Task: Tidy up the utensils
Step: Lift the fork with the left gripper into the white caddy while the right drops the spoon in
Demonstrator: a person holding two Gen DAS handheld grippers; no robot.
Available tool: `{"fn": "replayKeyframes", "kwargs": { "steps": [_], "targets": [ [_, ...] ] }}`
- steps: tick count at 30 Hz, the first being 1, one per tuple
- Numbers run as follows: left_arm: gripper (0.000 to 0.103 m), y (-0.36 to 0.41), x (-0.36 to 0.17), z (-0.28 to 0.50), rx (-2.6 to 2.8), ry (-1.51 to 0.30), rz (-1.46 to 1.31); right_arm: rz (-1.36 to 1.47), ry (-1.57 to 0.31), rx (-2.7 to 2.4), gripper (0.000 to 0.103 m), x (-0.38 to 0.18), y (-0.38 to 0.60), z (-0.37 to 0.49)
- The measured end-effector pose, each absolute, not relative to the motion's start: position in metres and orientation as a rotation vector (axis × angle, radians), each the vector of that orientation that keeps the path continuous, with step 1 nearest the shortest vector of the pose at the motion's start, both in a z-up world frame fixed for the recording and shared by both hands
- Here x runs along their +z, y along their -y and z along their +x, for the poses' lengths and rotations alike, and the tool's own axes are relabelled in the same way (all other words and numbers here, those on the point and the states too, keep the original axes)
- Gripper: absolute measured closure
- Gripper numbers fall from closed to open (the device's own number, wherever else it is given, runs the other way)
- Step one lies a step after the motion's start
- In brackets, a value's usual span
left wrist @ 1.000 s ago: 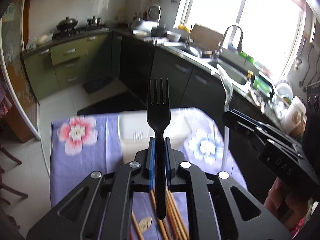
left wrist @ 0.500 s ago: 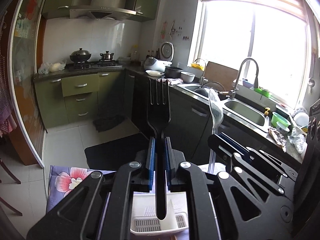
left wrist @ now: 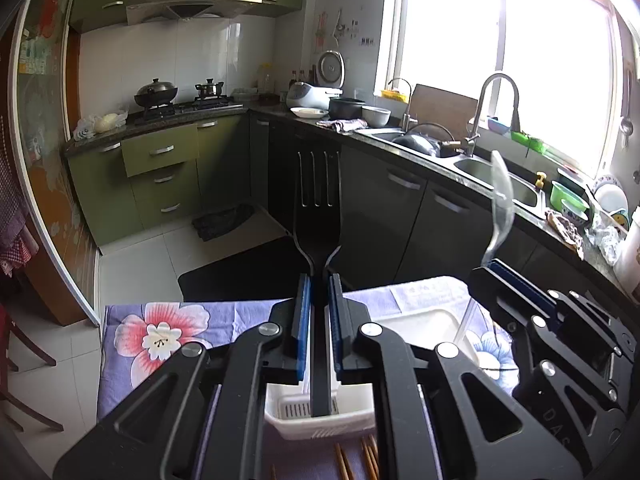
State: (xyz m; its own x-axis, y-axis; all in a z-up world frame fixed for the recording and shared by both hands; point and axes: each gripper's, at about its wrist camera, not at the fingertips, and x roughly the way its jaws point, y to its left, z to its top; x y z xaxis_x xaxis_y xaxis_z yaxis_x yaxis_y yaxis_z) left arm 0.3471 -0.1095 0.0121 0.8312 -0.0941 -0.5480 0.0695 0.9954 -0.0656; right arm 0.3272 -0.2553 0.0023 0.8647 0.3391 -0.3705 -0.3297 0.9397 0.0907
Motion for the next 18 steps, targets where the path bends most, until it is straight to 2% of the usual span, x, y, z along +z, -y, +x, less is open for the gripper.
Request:
{"fn": "replayKeyframes", "kwargs": {
  "steps": [3, 5, 9, 15, 18],
  "targets": [
    [0.093, 0.111, 0.008, 0.339, -0.085, -0.597, -0.026, 0.008, -0.405, 0.352, 0.09, -0.003, 0.255, 0.315],
    [0.089, 0.11, 0.006, 0.333, -0.084, -0.593, -0.015, -0.008, -0.411, 0.348, 0.089, -0.005, 0.254, 0.308],
    [0.087, 0.103, 0.006, 0.321, -0.082, -0.601, -0.02, -0.002, -0.412, 0.36, 0.073, -0.004, 0.257, 0.295],
    [0.083, 0.088, 0.014, 0.292, -0.088, -0.62, -0.031, -0.002, -0.398, 0.375, 0.073, 0.004, 0.263, 0.258],
    [0.082, 0.079, 0.0, 0.275, -0.072, -0.698, -0.015, -0.006, -0.455, 0.375, 0.073, -0.003, 0.268, 0.242]
  ]
}}
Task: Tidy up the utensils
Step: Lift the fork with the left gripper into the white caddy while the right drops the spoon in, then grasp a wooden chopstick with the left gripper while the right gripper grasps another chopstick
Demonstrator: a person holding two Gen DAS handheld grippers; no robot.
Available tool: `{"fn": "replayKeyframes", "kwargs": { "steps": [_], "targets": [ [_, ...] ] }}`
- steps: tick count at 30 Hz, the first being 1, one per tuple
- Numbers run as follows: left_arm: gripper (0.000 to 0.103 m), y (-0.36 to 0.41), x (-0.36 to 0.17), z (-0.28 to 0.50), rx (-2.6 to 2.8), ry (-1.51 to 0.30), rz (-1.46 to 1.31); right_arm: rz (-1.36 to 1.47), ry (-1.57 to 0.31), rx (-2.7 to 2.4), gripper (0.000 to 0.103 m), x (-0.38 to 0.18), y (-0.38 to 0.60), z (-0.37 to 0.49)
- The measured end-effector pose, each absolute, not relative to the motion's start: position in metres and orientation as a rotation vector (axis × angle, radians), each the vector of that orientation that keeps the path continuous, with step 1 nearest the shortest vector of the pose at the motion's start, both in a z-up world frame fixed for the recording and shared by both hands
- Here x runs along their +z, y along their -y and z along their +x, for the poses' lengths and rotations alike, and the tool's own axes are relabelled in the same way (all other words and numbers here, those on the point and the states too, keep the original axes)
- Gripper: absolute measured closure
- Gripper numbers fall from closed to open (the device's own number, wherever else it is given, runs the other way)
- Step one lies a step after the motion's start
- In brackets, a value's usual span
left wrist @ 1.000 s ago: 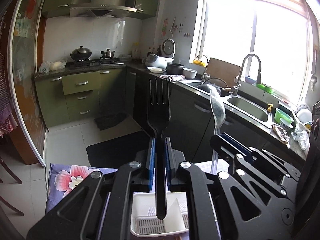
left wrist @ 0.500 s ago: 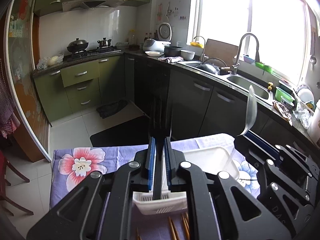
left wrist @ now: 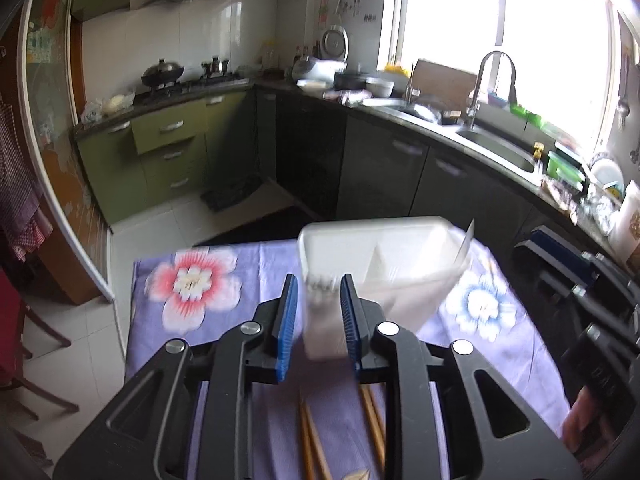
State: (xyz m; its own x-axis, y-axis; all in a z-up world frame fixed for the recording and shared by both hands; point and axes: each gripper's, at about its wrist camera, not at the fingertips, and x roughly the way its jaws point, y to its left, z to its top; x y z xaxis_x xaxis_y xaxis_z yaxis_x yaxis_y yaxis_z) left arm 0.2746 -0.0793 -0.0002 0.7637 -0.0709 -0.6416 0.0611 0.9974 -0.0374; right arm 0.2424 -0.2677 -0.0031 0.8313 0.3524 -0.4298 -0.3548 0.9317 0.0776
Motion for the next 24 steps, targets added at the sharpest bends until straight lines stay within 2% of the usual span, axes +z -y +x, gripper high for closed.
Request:
{"fn": "replayKeyframes", "kwargs": {
  "steps": [10, 16, 21, 24],
  "targets": [
    [0.082, 0.064, -0.116, 0.242, -0.072, -1.119, 0.012, -0.099, -0.728, 0.364, 0.073, -0.074, 0.275, 0.219],
    [0.082, 0.068, -0.137, 0.238, -0.05, -1.168, 0.053, -0.112, -0.823, 0.37, 0.073, -0.11, 0.274, 0.217],
    [0.082, 0.075, -0.141, 0.239, -0.061, -1.196, 0.07, -0.103, -0.846, 0.371, 0.073, -0.112, 0.279, 0.226],
    [0.086, 0.079, -0.145, 0.241, -0.053, -1.211, 0.085, -0.102, -0.856, 0.373, 0.073, -0.111, 0.279, 0.23]
  ]
}}
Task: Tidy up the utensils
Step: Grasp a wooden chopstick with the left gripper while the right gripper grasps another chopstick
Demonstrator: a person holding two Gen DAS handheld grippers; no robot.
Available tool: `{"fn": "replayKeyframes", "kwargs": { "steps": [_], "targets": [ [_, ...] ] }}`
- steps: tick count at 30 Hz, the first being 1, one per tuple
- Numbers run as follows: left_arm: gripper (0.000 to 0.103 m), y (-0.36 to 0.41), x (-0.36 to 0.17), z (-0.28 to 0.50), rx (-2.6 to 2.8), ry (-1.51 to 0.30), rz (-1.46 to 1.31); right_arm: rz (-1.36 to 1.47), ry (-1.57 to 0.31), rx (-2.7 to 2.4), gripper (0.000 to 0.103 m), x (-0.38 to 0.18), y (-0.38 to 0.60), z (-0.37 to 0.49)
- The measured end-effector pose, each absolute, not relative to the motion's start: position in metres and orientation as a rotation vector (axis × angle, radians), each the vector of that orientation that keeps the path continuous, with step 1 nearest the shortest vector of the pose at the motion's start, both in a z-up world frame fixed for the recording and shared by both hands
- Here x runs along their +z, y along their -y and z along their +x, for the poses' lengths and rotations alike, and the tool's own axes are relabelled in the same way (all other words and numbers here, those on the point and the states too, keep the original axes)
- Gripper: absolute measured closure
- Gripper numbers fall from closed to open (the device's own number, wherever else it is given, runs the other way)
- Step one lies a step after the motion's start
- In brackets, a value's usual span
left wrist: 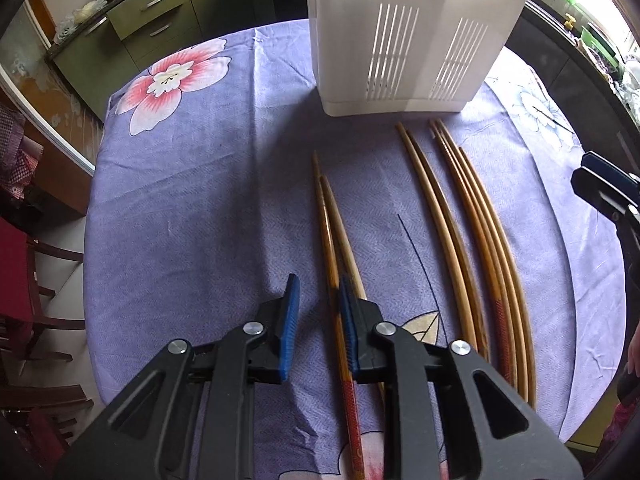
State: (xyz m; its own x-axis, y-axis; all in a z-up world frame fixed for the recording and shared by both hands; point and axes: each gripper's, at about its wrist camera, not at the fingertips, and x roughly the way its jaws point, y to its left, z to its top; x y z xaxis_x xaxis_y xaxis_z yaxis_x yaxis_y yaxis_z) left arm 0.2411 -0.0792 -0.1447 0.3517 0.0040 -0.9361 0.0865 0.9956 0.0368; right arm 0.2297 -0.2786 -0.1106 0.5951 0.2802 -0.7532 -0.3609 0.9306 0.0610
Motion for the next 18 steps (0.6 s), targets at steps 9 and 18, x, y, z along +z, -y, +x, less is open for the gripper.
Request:
{"fn": "replayKeyframes", "kwargs": {
  "steps": [9, 18],
  "targets": [
    [0.095, 0.08, -0.149, 0.252, -0.026, -1.224, 0.112, -0.105, -0.988, 0.419, 0.073, -0.128, 0.259, 0.247],
    [0.095, 0.065, -0.149, 0.252, -0.013, -1.226, 0.106, -0.111, -1.131, 0.413, 0.083, -0.157, 0.235, 0.271]
  ]
}}
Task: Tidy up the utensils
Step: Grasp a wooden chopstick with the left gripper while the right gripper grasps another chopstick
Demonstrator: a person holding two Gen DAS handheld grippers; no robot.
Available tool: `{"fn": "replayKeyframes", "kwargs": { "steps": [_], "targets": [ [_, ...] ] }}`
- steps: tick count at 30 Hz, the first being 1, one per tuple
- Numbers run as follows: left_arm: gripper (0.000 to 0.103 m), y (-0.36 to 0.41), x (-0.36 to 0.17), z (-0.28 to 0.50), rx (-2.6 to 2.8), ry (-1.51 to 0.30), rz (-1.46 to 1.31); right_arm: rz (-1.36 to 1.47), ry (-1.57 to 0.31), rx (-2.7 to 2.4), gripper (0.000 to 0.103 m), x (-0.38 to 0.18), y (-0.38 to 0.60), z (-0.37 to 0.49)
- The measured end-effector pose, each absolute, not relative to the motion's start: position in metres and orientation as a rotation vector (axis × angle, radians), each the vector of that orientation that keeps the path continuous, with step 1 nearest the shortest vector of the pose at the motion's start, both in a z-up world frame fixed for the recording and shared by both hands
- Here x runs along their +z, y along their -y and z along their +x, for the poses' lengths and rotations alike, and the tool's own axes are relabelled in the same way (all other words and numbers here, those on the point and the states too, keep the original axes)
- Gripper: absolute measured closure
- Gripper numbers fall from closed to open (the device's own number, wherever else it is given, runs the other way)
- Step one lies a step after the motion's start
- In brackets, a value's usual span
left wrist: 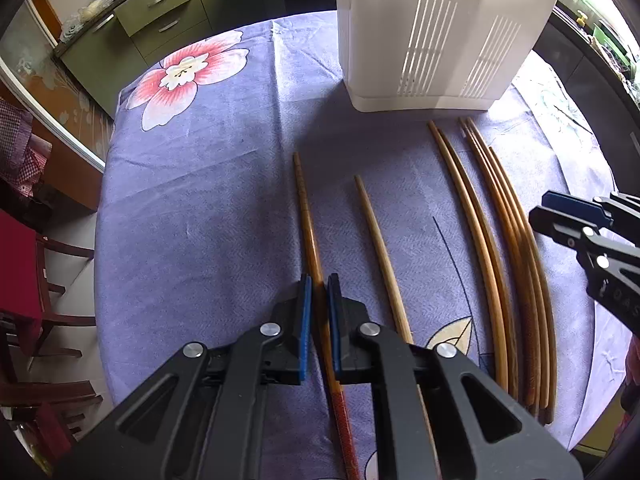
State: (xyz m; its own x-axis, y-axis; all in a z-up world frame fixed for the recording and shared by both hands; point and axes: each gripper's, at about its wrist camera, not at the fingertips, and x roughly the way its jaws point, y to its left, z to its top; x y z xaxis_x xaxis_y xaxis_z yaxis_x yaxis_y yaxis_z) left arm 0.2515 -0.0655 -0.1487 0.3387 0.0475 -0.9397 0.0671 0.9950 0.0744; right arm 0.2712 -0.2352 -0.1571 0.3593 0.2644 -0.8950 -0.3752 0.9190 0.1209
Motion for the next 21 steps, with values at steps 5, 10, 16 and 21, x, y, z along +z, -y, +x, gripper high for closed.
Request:
{"fn": "replayKeyframes", "kwargs": {
  "steps": [5, 10, 16, 21],
  "targets": [
    [0.095, 0.066, -0.148, 0.252, -0.014, -1.223, 0.112, -0.119, -1.147, 0.42, 0.083, -0.159, 0.227, 0.275],
    [0.094, 0.066, -0.148, 0.252, -0.021, -1.223, 0.099, -0.145, -1.151, 0.401, 0.083, -0.161, 0.22, 0.278],
    [0.094, 0.065, -0.149, 0.254, -0.014, -1.224, 0.098, -0.137, -1.174, 0.398, 0.087, -0.161, 0.22, 0.28],
    [0.094, 0.065, -0.15, 0.261, -0.006, -1.227, 0.084, -0.178, -1.186, 0.381, 0.088, -0.166, 0.209, 0.286]
  ]
}}
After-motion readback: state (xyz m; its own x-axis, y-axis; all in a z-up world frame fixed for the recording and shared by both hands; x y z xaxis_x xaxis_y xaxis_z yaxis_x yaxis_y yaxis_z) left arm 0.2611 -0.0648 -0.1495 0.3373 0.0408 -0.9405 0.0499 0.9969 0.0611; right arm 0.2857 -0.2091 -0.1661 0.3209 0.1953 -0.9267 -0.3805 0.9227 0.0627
